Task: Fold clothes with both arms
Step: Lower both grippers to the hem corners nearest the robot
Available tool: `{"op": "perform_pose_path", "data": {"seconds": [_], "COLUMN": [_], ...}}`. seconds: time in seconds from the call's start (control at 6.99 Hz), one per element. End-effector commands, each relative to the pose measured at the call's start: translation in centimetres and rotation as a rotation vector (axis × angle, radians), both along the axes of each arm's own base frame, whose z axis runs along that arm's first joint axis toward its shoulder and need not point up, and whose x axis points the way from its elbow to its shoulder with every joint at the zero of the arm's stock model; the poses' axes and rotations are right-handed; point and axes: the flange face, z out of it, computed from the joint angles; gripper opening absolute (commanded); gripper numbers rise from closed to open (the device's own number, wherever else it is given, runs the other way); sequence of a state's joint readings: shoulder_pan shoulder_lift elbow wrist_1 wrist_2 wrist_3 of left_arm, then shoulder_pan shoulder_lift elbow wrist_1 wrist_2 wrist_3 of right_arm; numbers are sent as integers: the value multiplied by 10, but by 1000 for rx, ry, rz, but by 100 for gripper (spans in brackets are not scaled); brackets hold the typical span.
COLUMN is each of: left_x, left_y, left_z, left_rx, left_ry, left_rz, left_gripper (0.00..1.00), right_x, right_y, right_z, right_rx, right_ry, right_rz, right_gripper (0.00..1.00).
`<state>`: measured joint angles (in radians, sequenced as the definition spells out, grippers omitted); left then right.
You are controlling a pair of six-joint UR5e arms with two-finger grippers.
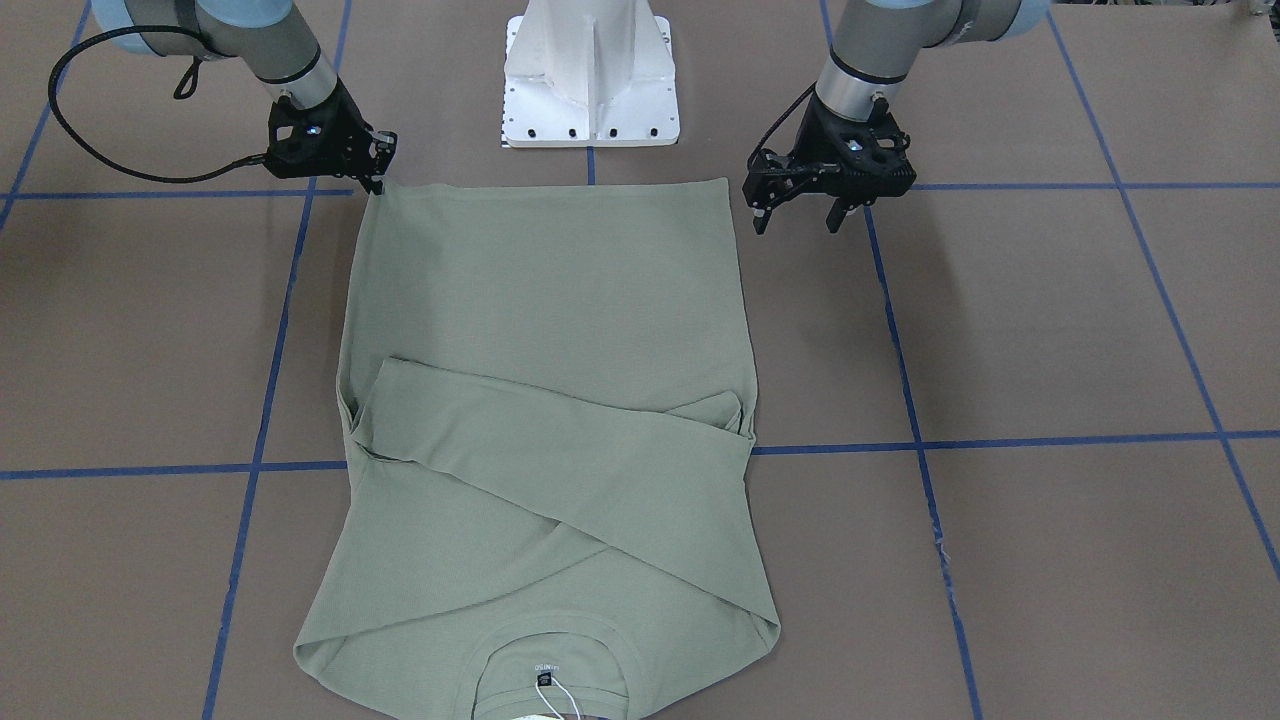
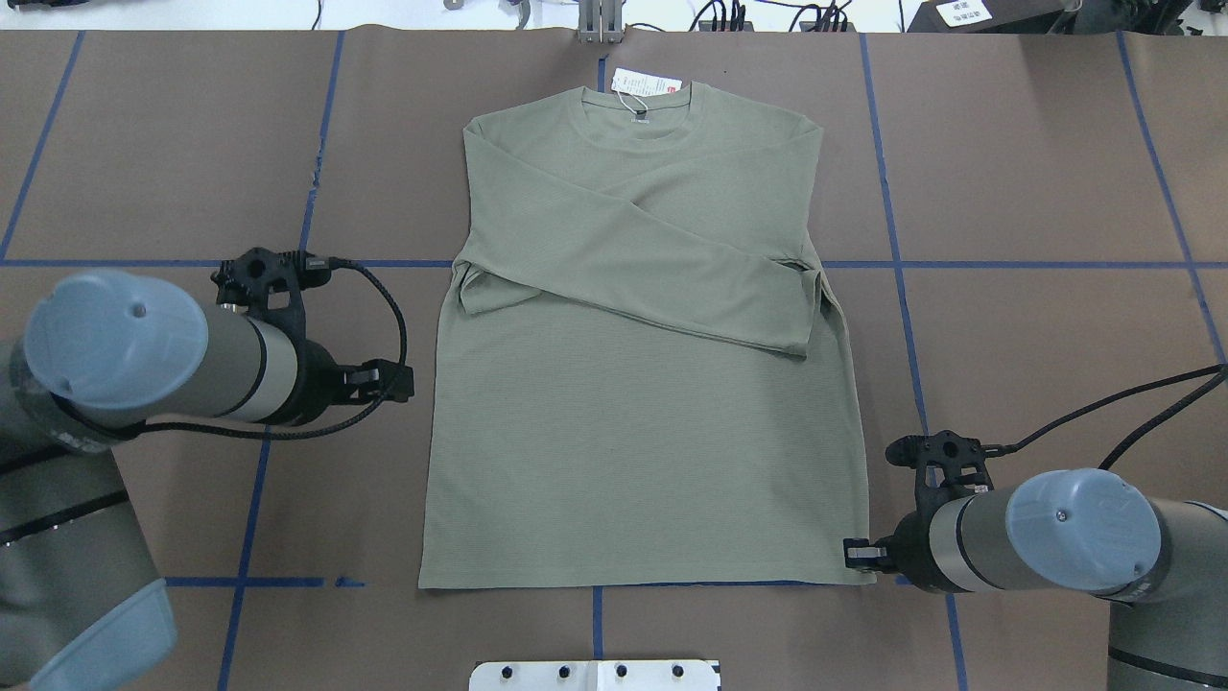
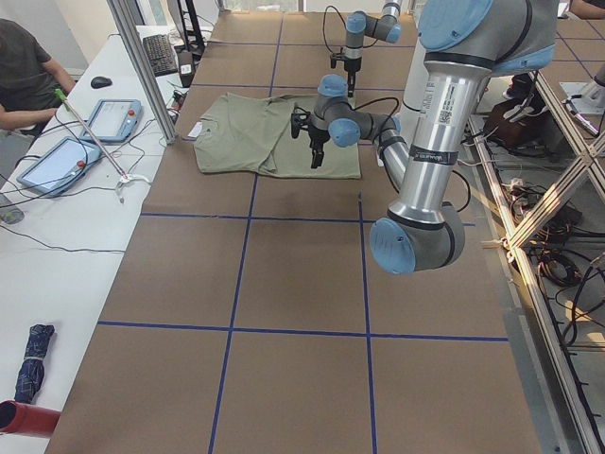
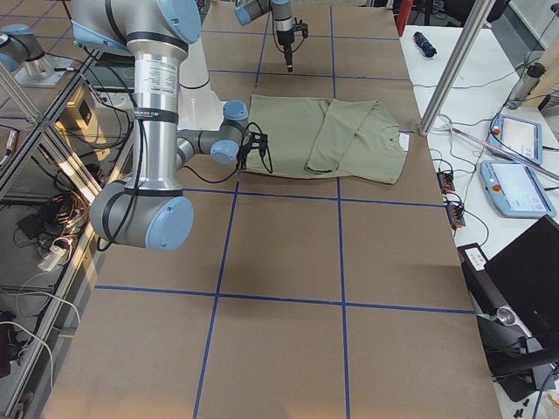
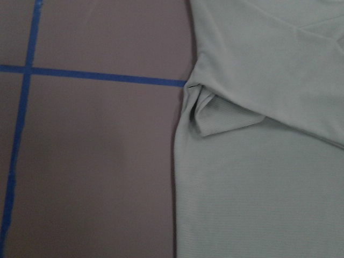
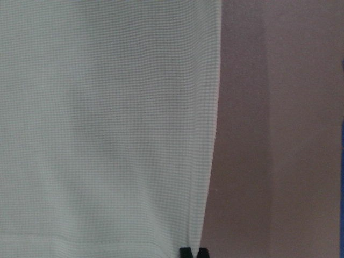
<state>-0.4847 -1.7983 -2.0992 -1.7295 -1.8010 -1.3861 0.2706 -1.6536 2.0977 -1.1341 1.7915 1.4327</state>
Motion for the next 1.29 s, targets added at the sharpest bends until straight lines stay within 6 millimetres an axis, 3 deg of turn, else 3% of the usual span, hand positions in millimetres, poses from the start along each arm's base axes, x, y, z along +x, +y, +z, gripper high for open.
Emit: {"op": "perform_pose_path", "data": {"seconds": [0.0, 0.29, 0.43, 0.72, 0.86, 1.15], "left_x": [54, 101, 117, 122, 123, 121], "left_y": [72, 118, 122, 119, 119, 116], "left_z": [19, 27, 38, 39, 39, 37], "left_rx": [-81, -125, -119, -111, -111, -112], "left_ry": [16, -11, -39, -49, -49, -49], "left_rz": [14, 63, 67, 55, 55, 50], "left_gripper": [99, 96, 95, 86, 73, 26], "right_x": [7, 10, 9, 9, 11, 17], "right_y": [-4, -6, -6, -7, -10, -14], "right_z": [-14, -17, -20, -21, -20, -18], "right_rx": [6, -4, -7, -8, -17, -30], "right_ry": [-30, -41, -48, -50, -51, -49], "right_rz": [11, 5, 0, 1, -1, -2], "right_gripper": [0, 0, 0, 0, 0, 0]}}
